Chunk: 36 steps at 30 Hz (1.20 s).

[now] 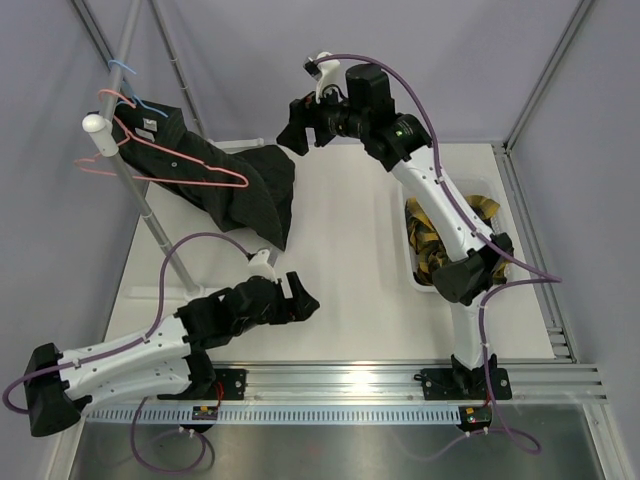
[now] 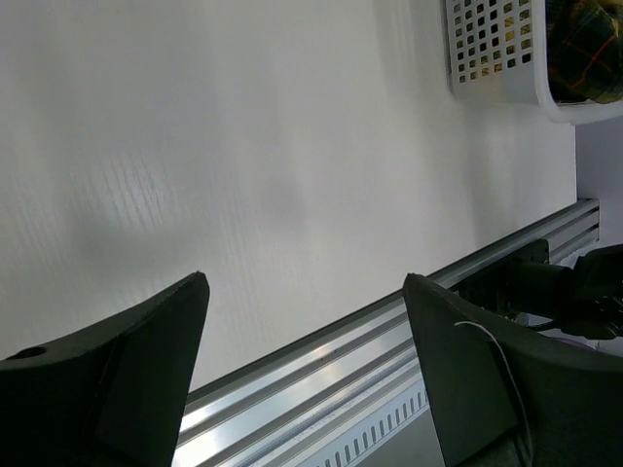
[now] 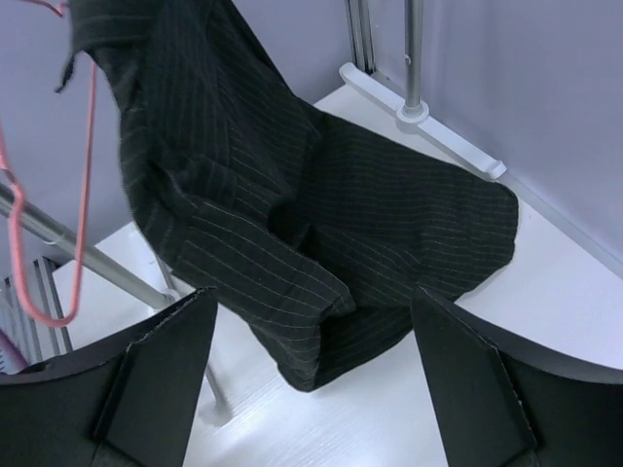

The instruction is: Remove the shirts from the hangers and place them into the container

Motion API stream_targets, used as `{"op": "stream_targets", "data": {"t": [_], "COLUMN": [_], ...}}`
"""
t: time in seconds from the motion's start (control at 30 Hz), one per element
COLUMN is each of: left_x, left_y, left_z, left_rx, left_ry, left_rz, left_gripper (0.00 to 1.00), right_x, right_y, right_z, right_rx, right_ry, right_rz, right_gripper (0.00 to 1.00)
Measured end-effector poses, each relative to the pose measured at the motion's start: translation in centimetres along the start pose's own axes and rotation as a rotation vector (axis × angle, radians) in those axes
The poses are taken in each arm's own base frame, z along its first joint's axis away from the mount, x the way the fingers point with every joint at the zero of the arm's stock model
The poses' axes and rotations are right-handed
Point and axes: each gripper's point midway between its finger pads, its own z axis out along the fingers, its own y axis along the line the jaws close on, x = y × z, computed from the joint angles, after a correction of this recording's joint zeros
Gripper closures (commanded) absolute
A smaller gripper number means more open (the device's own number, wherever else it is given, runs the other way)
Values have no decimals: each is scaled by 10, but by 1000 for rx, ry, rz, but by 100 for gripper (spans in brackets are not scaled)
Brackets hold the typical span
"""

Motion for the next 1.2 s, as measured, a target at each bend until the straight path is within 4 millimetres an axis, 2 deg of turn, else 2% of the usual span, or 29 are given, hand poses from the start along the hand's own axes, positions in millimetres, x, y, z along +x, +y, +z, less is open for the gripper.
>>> {"op": "stream_targets", "data": {"t": [0.1,0.27,0.43,0.6,0.77,0.97,1.1,1.2], "left_x": [4,14,15,20,23,22,24,25], "left_y": [5,13,8,16,20,19,22,24], "left_z": [6,19,25,27,26,23,22,22], "left_rx": [-29,-76,-59,-58,-58,-38,-40,-40], "left_ry": [14,49,42,40,40,29,30,31], "left_rz": [9,31,24,17,11,-2,-3,-6], "left_gripper": [15,15,15,15,14,14,14,14], "right_x": [9,-10,-9,11,28,32,30,31], "right_y": [-4,15,55,87,89,88,90,91], "right_z": [13,23,39,64,79,90,96,103], "right_rx": [-14,-81,-174,-247,-261,-264,-272,-287], "right_ry": [11,-56,-74,-55,-31,-39,-59,-75], "right_rz": [-15,-82,-197,-263,-278,-292,-305,-314], "right_gripper": [15,19,19,19,22,25,35,39]}}
